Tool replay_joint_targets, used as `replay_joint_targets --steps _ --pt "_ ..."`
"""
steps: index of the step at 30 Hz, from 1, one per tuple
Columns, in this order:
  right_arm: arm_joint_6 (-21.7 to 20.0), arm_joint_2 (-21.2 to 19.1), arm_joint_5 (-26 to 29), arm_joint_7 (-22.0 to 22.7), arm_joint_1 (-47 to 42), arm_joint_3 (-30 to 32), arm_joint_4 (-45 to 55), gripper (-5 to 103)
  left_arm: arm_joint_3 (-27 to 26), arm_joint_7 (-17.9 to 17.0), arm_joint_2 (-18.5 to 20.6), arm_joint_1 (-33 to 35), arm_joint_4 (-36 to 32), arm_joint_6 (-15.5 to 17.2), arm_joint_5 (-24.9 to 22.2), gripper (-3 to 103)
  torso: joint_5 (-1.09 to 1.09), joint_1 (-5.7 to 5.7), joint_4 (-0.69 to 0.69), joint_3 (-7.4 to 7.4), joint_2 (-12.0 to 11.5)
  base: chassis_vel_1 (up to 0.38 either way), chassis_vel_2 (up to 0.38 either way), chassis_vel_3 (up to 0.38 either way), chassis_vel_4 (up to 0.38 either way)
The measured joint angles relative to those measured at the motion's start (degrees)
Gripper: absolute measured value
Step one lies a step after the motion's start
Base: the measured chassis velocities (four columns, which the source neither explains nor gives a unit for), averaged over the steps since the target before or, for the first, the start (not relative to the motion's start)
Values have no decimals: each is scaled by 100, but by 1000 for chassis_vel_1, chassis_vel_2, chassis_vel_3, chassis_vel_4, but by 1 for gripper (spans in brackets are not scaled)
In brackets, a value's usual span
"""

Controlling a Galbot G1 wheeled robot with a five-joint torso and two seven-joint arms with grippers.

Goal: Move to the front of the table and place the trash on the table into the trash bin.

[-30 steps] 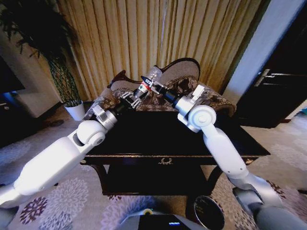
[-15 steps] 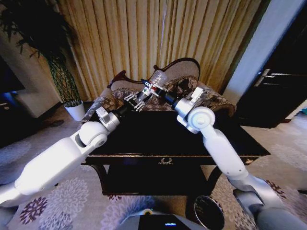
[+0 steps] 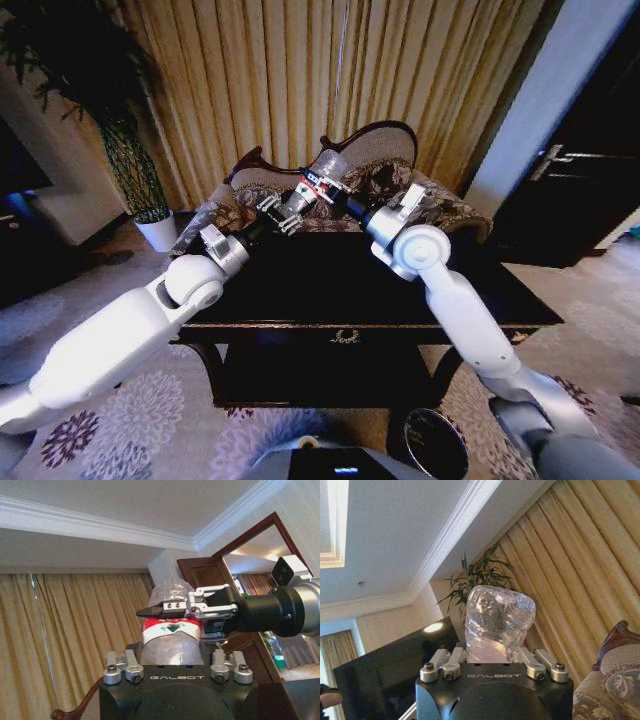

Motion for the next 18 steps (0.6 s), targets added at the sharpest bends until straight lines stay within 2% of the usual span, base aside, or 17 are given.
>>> replay_joint_targets --steps 1,2,3,5,6,8,9,16,18 --pt "6 -15 -1 1 -17 15 2 32 1 -17 0 0 0 0 0 70 0 0 0 0 0 0 0 0 0" --pt "6 -15 -1 1 -17 15 2 32 1 -17 0 0 0 0 0 70 0 0 0 0 0 0 0 0 0" --pt "9 -29 -1 1 -34 27 10 29 2 -36 2 -1 1 -1 -3 76 0 0 0 0 0 0 0 0 0" --pt "10 -41 -1 2 -46 37 19 27 2 -47 12 -3 -2 -1 -8 76 0 0 0 0 0 0 0 0 0" --pt "13 -57 0 3 -60 51 33 26 2 -52 36 -4 -11 -1 -16 87 0 0 0 0 0 0 0 0 0" --pt "16 -75 2 4 -73 69 49 26 -9 -53 60 -1 -27 -1 -21 87 0 0 0 0 0 0 0 0 0" --pt "19 -98 5 4 -86 87 58 26 -46 -53 82 27 -59 -1 -29 97 0 0 0 0 0 0 0 0 0" --pt "134 -287 -22 5 -212 153 35 26 -364 -104 198 302 -288 12 -64 100 0 0 0 0 0 0 0 0 0" --pt "175 -403 -61 60 -317 256 11 26 -645 -153 305 539 -349 23 -69 100 0 0 0 0 0 0 0 0 0"
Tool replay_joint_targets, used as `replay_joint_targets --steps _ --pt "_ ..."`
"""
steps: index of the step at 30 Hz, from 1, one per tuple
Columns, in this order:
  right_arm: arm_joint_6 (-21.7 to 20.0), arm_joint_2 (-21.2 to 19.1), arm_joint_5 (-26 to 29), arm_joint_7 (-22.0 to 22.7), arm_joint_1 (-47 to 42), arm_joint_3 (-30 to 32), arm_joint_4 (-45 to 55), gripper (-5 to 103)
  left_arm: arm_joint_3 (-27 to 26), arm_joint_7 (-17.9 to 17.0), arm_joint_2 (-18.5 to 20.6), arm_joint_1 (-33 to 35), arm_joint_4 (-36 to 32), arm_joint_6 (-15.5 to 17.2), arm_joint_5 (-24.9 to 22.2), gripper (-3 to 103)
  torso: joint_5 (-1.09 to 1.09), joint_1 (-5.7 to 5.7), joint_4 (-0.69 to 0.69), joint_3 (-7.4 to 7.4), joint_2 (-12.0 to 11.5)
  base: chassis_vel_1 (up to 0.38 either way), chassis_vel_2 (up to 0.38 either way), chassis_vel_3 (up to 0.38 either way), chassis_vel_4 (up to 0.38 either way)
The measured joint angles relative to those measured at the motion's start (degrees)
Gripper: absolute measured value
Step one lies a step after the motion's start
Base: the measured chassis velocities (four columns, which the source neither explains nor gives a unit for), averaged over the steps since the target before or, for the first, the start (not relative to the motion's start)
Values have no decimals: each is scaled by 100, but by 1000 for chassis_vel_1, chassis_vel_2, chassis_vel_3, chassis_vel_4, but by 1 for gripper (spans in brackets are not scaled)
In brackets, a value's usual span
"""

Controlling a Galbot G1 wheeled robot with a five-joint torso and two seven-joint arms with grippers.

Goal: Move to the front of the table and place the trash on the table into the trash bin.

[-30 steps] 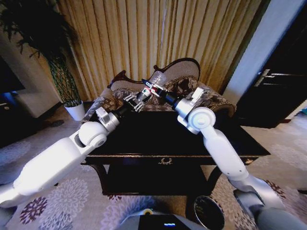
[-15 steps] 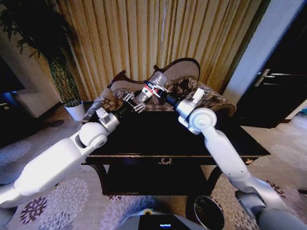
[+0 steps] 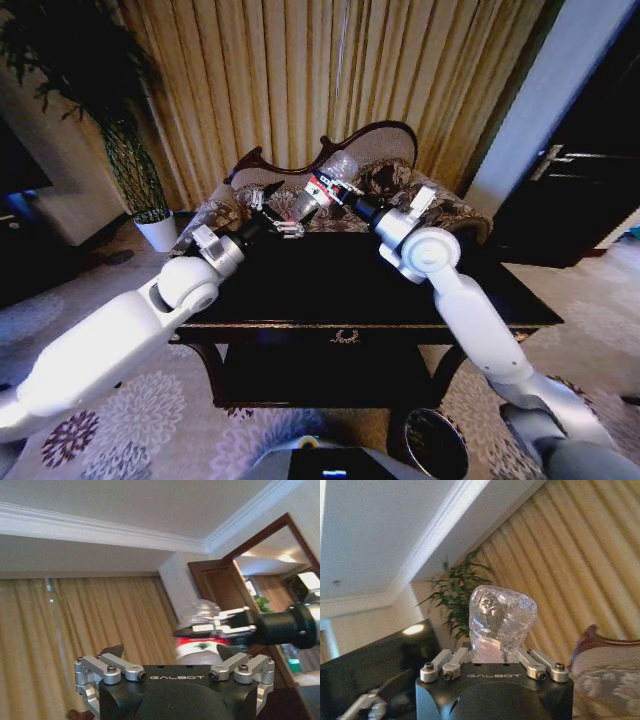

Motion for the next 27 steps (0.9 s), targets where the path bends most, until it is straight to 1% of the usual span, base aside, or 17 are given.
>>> replay_joint_targets --steps 1,3,6,8,9,11,12,14,15,16,19,20,22,23,25,26,27 --pt "0 0 0 0 0 0 0 26 0 0 0 0 0 0 0 100 0 0 0 0 0 0 0 0 0" --pt "41 -122 -63 59 -97 146 -44 26 -381 -83 103 305 -49 53 -19 100 0 0 1 0 0 0 0 0 0" --pt "63 -174 -144 67 -132 199 -64 26 -553 -146 130 431 -71 94 -38 100 0 0 1 0 0 0 0 0 0" --pt "162 -333 -587 100 -294 385 -103 26 -1068 -392 137 781 -101 292 -129 100 -1 0 2 0 0 0 0 0 0" --pt "162 -333 -587 100 -294 385 -103 26 -1068 -392 137 781 -101 292 -129 100 -1 0 2 0 0 0 0 0 0" --pt "172 -411 -886 131 -396 463 -127 26 -1210 -565 124 860 -94 360 -161 100 -1 0 2 0 0 0 0 0 0" --pt "174 -516 -1319 184 -592 581 -156 26 -1400 -912 112 973 -50 482 -215 100 0 0 0 0 0 0 0 0 0" --pt "210 -673 -1966 273 -945 753 -183 26 -1696 -1344 144 1208 64 595 -213 100 1 0 -1 0 0 0 0 0 0" --pt "210 -673 -1966 273 -945 753 -183 26 -1696 -1344 144 1208 64 595 -213 100 1 0 -1 0 0 0 0 0 0" --pt "233 -784 -2274 317 -1204 879 -172 26 -1924 -1489 223 1421 150 624 -180 100 1 0 -2 0 0 0 0 0 0" --pt "279 -966 -2733 414 -1712 1226 -99 26 -2671 -1556 394 1986 328 686 -135 100 0 0 0 0 0 0 0 0 0" --pt "279 -966 -2733 414 -1712 1226 -99 26 -2671 -1556 394 1986 328 686 -135 100 0 0 0 0 0 0 0 0 0" --pt "357 -1044 -2871 587 -1948 1429 -93 26 -3311 -1559 458 2439 462 765 -142 100 -1 -1 1 -1 0 0 0 0 0" --pt "357 -1044 -2871 587 -1948 1429 -93 26 -3311 -1559 458 2439 462 765 -142 100 -1 -1 1 -1 0 0 0 0 0" --pt "386 -1108 -2896 684 -2097 1613 -103 26 -3898 -1545 505 2919 541 867 -220 100 0 -1 0 0 0 0 0 0 0" --pt "386 -1108 -2896 684 -2097 1613 -103 26 -3898 -1545 505 2919 541 867 -220 100 0 -1 0 0 0 0 0 0 0" --pt "390 -1149 -2921 708 -2165 1726 -145 26 -4313 -1518 531 3296 597 931 -310 100 -1 0 1 0 0 0 0 0 0"
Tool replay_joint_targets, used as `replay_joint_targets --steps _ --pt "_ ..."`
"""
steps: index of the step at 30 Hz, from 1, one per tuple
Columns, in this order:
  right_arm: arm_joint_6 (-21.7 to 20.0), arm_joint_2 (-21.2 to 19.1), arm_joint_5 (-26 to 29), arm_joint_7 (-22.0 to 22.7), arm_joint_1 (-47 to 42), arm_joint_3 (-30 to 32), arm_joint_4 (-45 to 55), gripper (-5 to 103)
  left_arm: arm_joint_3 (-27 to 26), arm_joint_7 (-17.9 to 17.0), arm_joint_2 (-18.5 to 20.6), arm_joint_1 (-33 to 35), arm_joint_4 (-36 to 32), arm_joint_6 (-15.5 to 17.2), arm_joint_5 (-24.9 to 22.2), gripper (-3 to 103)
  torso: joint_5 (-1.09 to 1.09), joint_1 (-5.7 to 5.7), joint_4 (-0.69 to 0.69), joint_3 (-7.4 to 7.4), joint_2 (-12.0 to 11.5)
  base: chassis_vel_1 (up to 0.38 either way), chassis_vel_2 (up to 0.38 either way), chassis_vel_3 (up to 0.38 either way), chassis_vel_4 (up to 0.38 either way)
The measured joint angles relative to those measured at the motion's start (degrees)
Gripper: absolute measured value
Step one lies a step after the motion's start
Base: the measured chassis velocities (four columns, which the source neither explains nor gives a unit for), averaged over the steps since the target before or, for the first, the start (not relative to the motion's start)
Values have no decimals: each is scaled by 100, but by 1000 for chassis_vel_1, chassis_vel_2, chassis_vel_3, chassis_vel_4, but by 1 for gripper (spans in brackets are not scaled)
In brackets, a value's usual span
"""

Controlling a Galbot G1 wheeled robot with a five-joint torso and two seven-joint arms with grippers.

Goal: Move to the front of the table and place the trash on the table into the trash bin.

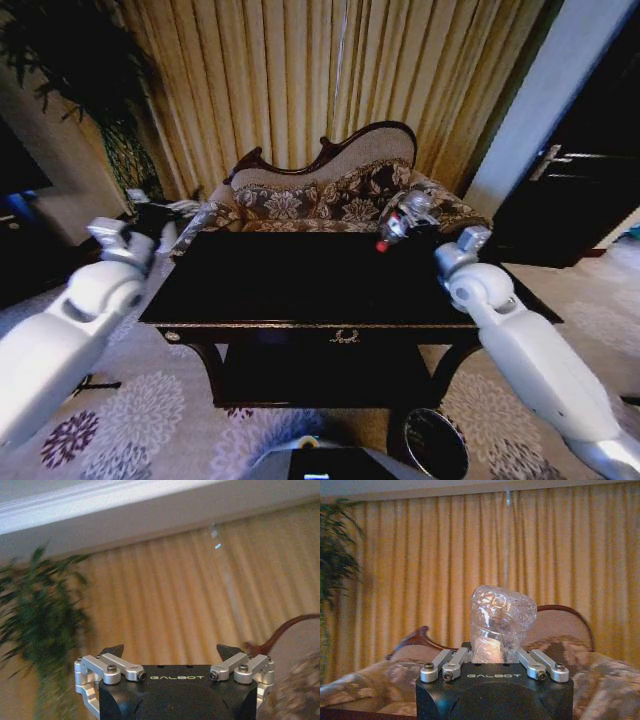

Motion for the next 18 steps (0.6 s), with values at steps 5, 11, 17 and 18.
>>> replay_joint_targets --steps 5,11,17,18 --pt "5 -139 -131 5 -179 273 -185 26 -905 210 -15 777 154 -32 -257 100 -1 0 1 0 0 0 0 0 0" --pt "5 -349 -303 -20 -331 502 -612 26 -1384 804 -120 1183 62 -184 -623 100 2 0 0 0 0 0 0 0 0" --pt "54 -788 -171 -304 -797 758 -935 26 -1385 941 -233 1215 -10 -215 -642 100 1 0 -3 0 0 0 0 0 0" --pt "108 -838 -168 -346 -850 769 -997 26 -1378 970 -242 1227 -15 -215 -642 100 1 -1 -3 0 0 0 0 0 0"
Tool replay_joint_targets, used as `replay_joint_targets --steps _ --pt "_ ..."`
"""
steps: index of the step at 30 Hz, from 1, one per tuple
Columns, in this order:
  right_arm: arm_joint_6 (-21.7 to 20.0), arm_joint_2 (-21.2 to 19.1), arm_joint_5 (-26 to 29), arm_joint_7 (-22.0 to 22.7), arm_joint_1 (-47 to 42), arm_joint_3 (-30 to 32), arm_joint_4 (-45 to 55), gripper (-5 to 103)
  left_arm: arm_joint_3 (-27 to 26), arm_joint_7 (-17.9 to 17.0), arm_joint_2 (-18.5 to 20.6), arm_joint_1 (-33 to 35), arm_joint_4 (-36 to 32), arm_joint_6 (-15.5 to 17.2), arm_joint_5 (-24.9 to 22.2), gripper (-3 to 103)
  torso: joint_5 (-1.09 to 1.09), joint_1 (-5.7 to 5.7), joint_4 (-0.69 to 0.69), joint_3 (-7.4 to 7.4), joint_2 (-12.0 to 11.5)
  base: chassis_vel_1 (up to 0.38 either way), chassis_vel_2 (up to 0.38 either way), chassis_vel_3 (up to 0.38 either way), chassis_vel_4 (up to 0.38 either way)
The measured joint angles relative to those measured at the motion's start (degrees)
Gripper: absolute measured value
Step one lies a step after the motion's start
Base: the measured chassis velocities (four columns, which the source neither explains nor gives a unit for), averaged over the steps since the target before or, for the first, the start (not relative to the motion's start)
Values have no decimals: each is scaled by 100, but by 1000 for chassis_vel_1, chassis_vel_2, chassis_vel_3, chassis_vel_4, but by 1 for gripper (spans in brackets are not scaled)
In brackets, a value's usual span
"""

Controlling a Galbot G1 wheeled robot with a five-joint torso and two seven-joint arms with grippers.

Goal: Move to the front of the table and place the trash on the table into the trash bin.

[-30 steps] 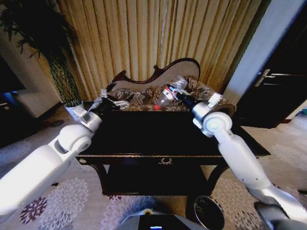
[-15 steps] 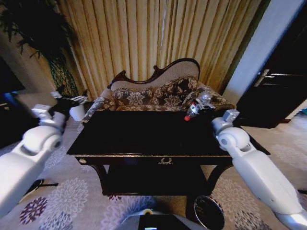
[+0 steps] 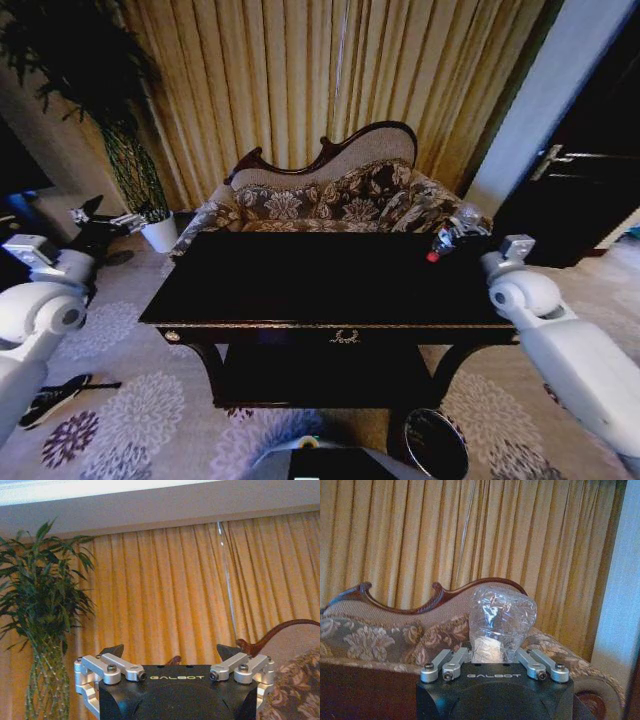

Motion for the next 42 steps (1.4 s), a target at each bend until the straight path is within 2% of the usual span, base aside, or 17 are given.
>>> replay_joint_targets --steps 4,18,42 --pt "115 -33 65 -43 -100 82 -30 26 13 102 -59 40 19 0 8 100 2 0 2 0 0 0 0 0 0" --pt "127 -29 124 -38 -51 145 298 26 -221 211 -107 295 116 -33 -38 100 0 1 2 1 -1 3 -4 -2 3" --pt "121 117 92 -53 -183 159 274 26 179 218 -87 80 187 -54 30 100 -1 1 3 1 -1 113 -113 -112 117"
